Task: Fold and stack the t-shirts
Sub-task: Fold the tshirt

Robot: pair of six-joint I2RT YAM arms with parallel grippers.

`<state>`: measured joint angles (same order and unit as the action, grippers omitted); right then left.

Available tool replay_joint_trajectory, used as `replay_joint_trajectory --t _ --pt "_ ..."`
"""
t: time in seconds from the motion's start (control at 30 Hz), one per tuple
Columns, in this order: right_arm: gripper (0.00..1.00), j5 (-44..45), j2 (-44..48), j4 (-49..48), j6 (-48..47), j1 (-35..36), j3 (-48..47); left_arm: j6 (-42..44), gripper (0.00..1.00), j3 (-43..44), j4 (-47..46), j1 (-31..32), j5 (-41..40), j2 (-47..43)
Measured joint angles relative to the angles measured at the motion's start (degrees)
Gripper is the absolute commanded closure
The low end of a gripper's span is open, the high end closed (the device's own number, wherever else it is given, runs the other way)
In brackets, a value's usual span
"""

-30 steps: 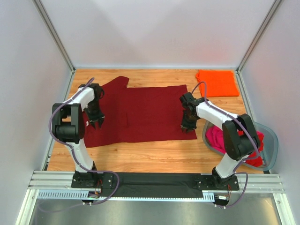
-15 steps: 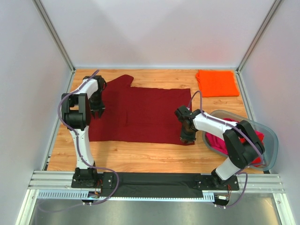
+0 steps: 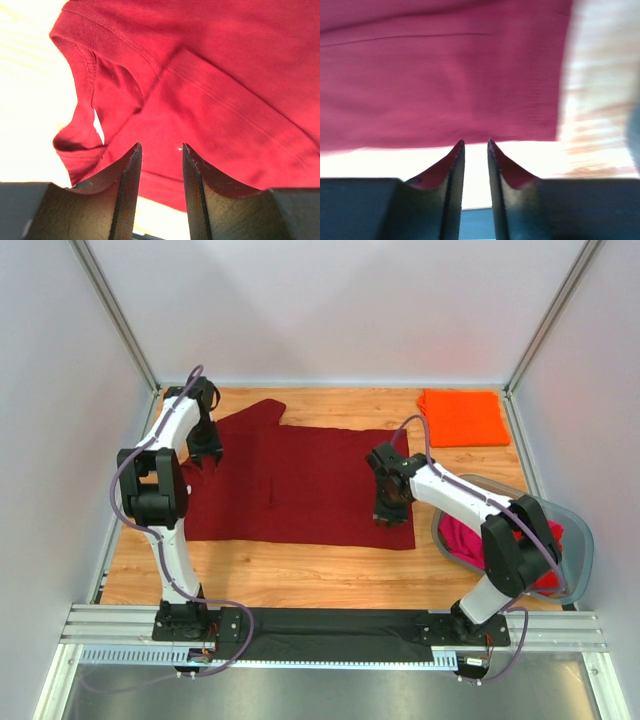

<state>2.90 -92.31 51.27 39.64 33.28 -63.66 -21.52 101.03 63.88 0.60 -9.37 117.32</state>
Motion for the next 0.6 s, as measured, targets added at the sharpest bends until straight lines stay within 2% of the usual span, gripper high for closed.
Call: replay_joint_trajectory --t 0.2,0.37,0.5,0.6 --pt "0.65 -8.7 -9.9 -3.6 -5.8 0.0 -20.9 1.5 0.59 1.1 -1.1 -1.2 4.5 0.1" --pt "0.62 -14.8 -22.6 -7.8 -7.1 0.0 -37.2 3.0 0.59 1.1 -4.0 -7.6 12.9 0.2" --pt "0.58 -19.5 -30.9 -11.1 -6.4 0.1 -43.8 5.3 0.62 3.5 -5.6 -12.2 16.2 1.8" --pt "0.58 -22.2 -36.0 -13.2 -5.4 0.5 -47.0 6.8 0.63 8.1 -6.0 -12.3 17.1 5.4"
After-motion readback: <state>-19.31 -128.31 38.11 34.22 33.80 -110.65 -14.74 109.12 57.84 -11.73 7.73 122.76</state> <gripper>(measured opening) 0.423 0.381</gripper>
